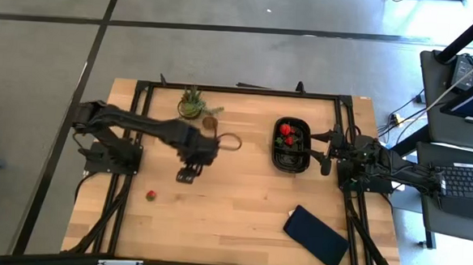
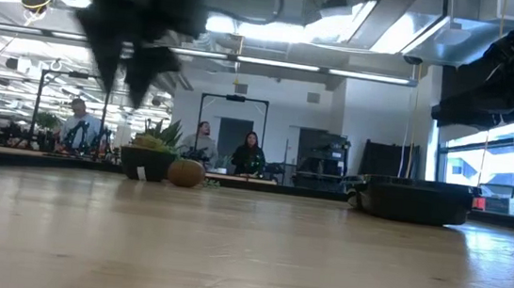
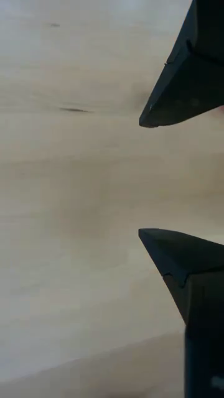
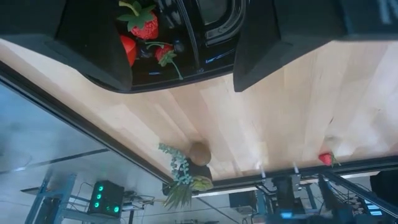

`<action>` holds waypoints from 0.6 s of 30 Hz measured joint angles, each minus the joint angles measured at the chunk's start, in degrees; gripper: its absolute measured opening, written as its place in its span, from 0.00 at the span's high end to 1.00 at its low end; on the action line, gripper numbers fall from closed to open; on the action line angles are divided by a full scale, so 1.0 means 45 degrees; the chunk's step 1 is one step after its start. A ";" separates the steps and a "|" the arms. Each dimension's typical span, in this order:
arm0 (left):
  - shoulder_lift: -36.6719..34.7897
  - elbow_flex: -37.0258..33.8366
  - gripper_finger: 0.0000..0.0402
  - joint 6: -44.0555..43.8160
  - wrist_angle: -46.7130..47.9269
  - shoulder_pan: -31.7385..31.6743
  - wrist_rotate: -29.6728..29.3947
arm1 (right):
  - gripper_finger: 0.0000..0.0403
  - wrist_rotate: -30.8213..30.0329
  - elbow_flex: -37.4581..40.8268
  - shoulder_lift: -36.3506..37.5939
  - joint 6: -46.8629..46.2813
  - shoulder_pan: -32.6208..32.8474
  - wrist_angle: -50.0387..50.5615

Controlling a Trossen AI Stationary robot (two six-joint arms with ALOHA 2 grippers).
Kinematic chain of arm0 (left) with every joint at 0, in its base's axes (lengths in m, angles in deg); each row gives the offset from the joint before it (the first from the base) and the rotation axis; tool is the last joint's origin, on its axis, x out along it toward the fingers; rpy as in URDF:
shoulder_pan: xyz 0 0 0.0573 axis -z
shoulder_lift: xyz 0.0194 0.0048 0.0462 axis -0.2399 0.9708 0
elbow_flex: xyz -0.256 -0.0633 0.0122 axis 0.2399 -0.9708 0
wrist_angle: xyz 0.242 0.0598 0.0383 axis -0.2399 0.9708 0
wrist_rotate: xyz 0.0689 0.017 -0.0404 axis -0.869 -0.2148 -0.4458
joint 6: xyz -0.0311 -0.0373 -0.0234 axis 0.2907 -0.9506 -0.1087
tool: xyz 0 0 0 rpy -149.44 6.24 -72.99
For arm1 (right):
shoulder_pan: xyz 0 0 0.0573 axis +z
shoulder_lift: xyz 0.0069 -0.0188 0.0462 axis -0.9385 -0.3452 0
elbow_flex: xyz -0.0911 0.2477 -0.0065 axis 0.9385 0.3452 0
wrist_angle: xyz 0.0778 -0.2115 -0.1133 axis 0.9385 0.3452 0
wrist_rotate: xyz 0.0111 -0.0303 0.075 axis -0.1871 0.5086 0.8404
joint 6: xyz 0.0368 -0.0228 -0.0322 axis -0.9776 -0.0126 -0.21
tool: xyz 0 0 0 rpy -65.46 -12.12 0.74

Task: Pick and placing Produce into tupperware
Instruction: Put the red strawberry into the black bin

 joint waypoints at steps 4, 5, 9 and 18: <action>-0.0590 -0.1272 0.33 -0.1527 -0.0028 0.1266 0.0010 | 0.30 -0.0028 0.0000 0.0002 0.0013 0.0000 -0.0099; -0.0682 -0.1527 0.33 -0.1854 -0.0054 0.1581 0.0002 | 0.30 -0.0086 0.0000 0.0005 0.0021 0.0000 -0.0113; -0.0899 -0.2243 0.33 -0.2963 -0.0079 0.2814 -0.0025 | 0.30 -0.0220 0.0000 0.0003 -0.0046 0.0000 -0.0173; -0.0894 -0.2747 0.32 -0.4239 -0.0320 0.5320 -0.0081 | 0.30 -0.0355 0.0000 0.0004 -0.0072 0.0000 -0.0302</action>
